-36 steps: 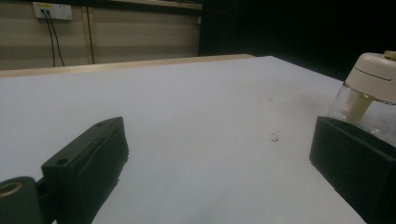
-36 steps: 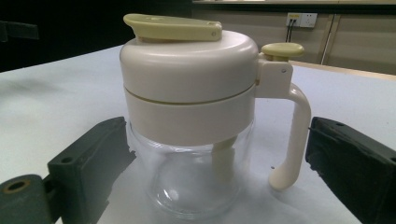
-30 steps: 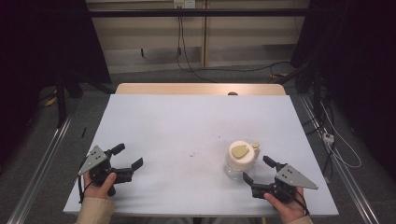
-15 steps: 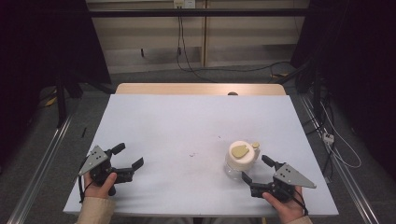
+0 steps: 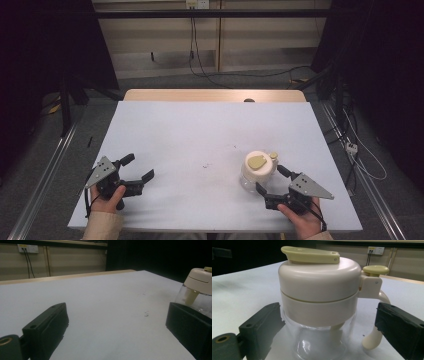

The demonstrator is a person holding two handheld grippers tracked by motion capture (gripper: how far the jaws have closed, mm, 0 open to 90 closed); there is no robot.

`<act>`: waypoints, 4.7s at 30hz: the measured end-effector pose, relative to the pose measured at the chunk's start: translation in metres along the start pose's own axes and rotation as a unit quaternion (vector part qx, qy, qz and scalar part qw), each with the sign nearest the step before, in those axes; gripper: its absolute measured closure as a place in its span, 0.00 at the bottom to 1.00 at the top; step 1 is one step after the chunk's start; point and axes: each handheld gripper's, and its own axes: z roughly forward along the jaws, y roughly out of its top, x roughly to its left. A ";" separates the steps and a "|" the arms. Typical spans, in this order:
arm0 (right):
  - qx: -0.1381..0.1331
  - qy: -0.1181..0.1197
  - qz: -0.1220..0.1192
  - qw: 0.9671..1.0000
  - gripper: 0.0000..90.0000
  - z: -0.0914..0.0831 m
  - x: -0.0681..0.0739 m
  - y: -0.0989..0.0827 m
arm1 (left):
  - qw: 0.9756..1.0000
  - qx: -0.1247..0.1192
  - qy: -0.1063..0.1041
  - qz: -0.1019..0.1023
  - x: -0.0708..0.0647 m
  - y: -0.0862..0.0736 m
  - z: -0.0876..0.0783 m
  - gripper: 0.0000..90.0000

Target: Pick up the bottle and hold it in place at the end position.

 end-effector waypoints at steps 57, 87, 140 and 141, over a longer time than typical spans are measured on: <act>0.023 -0.009 0.011 1.000 0.03 0.037 0.010 0.004 | 1.000 0.006 0.001 0.000 0.000 -0.001 0.002 0.05; 0.029 -0.023 0.013 0.999 0.05 0.045 0.013 0.005 | 1.000 0.009 0.001 -0.001 0.001 -0.002 0.003 0.05; 0.024 -0.018 0.047 0.998 0.06 0.055 0.015 0.013 | 1.000 0.005 0.002 -0.001 0.002 -0.001 0.002 0.05; 0.026 -0.019 0.047 0.998 0.06 0.056 0.016 0.013 | 1.000 0.005 0.002 0.000 0.001 -0.001 0.002 0.05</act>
